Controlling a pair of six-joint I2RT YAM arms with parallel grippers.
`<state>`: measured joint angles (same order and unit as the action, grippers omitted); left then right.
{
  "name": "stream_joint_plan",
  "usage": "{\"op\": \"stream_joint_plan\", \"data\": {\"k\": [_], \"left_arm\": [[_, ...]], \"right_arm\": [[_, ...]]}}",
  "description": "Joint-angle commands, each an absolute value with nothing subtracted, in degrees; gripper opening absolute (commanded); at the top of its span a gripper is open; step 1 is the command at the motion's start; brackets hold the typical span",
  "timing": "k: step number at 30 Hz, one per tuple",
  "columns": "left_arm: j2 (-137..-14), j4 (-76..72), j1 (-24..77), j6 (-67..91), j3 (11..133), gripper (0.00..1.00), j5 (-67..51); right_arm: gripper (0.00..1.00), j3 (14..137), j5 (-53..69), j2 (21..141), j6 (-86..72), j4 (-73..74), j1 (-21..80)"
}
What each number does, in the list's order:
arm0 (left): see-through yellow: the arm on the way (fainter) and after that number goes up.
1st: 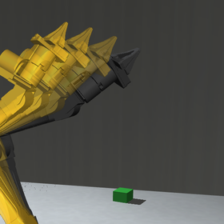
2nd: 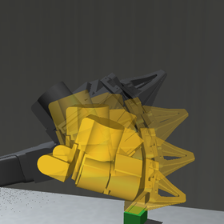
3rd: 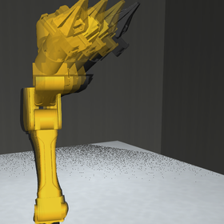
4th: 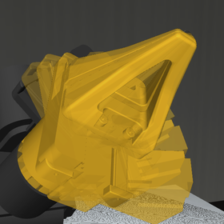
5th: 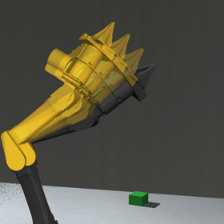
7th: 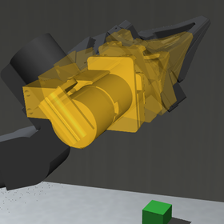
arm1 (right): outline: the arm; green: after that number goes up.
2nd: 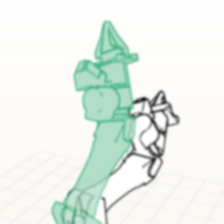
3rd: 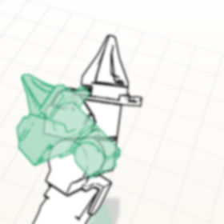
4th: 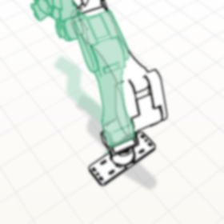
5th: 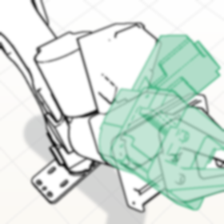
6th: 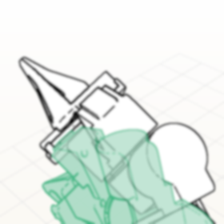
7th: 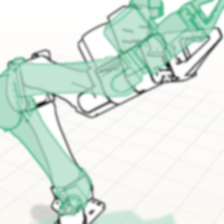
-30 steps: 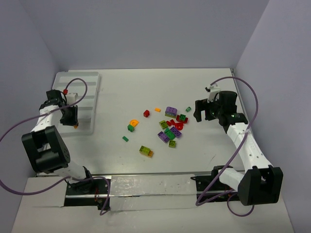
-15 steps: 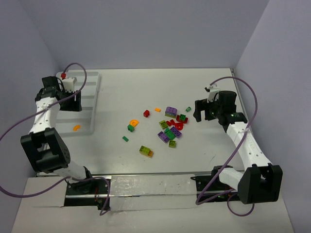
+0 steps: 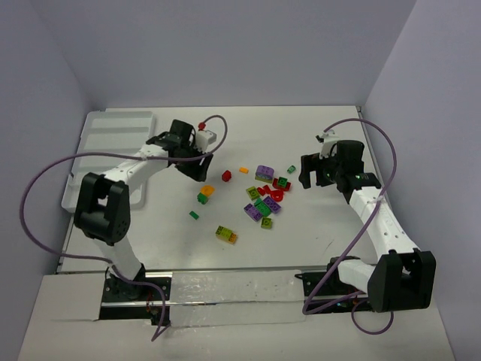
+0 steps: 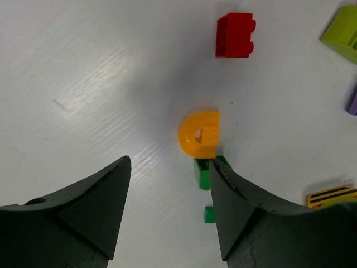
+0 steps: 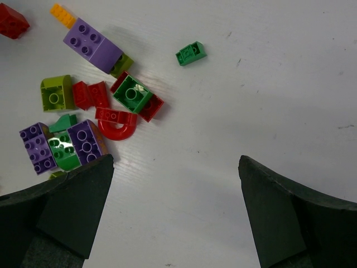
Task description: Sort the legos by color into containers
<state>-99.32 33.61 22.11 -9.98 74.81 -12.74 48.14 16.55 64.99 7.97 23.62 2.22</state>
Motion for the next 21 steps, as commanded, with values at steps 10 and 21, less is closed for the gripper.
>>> {"op": "stream_joint_plan", "data": {"k": [10,21], "left_arm": [[-108.19,32.09,28.91,-8.35,77.26,0.77,-7.31],[-110.85,30.02,31.29,-7.89,75.83,0.69,-2.58]], "right_arm": [[1.00,50.27,15.73,64.60,7.91,22.06,2.81],[1.00,49.92,15.68,64.55,7.98,21.73,2.83]]}}
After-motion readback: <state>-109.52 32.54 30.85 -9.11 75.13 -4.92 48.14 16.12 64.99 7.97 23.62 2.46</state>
